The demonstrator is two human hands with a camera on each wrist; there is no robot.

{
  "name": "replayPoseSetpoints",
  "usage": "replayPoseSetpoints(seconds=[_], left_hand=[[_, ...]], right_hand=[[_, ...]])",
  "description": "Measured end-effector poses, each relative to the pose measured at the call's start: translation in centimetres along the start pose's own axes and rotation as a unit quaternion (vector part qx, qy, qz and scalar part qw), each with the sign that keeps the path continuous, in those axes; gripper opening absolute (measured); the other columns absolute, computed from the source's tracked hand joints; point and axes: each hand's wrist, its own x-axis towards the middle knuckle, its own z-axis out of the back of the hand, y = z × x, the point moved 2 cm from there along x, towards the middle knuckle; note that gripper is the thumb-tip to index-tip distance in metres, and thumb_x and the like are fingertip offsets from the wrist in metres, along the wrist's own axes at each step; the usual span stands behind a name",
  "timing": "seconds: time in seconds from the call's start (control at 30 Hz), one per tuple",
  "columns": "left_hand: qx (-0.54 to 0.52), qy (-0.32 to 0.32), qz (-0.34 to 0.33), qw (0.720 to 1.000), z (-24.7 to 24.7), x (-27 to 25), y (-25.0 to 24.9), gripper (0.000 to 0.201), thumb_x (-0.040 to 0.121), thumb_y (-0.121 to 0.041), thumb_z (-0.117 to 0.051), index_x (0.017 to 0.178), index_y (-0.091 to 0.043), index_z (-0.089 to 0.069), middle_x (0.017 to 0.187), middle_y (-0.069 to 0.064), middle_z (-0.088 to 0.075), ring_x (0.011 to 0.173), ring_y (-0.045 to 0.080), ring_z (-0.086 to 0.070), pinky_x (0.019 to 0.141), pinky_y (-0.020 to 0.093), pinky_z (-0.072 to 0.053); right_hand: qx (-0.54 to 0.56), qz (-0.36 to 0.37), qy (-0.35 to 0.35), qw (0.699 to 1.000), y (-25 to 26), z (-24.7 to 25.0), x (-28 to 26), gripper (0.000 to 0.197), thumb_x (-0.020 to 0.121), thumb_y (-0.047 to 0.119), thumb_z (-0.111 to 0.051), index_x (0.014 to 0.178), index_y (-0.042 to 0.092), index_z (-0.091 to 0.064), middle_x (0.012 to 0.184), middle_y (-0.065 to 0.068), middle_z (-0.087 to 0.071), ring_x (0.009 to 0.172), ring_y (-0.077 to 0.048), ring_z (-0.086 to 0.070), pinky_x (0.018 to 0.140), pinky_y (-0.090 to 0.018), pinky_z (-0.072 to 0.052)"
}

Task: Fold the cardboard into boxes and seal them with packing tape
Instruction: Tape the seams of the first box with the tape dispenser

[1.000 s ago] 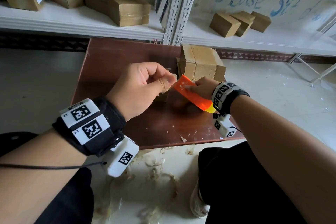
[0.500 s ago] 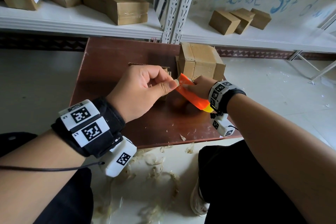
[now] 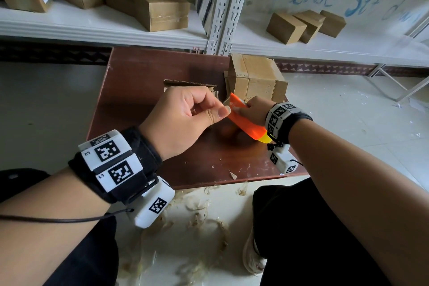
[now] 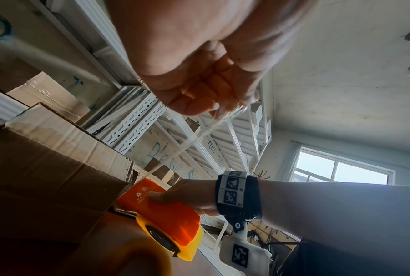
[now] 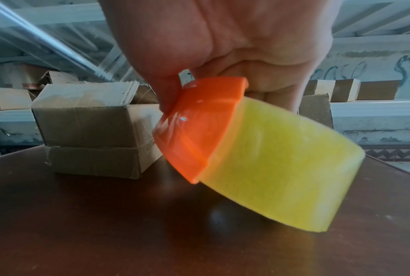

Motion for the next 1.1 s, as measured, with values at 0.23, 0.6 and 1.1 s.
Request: replayPoseSetpoints(seconds=[0.23,0.6,1.1], left_hand=[[-0.001,0.010,0.016,1.000,-0.8,-0.6,-0.1,0.015,0.091,-0.027,-0.077,0.078,-0.023,-0.073,0.075,0.000,-0.072,0.065,0.017,-0.061,0.065,0.028,-0.051],[-0.017,0.015,0.012,1.000,-2.0,-0.7,-0.7,0.018,0.092,-0.025,-0.076,0.077,-0.029,-0.069,0.069,-0.014,-0.066,0.065,0.006,-0.059,0.066,0.023,-0.049],[-0.313,-0.040,0.159,0.936,0.6,0.8,-0.3,0.014,0.089,-0.024,-0.067,0.082,-0.012,-0.070,0.069,-0.001,-0.057,0.067,0.012,-0.055,0.098,0.058,-0.055]], right_hand=[[-0.009,-0.018,-0.001,1.000,0.4,-0.2,-0.3,0.068,0.097,0.072,-0.044,0.115,0.011,-0.068,0.085,-0.004,-0.063,0.075,-0.020,-0.061,0.063,-0.030,-0.041],[-0.010,-0.032,-0.003,0.999,0.4,0.1,-1.5,0.060,0.099,0.063,-0.044,0.117,0.011,-0.068,0.091,-0.007,-0.069,0.082,-0.025,-0.067,0.072,-0.033,-0.052],[-0.073,-0.005,0.043,0.996,0.9,0.8,-2.0,0.063,0.098,0.067,-0.052,0.113,0.008,-0.064,0.111,-0.017,-0.070,0.101,-0.032,-0.066,0.083,-0.033,-0.046]])
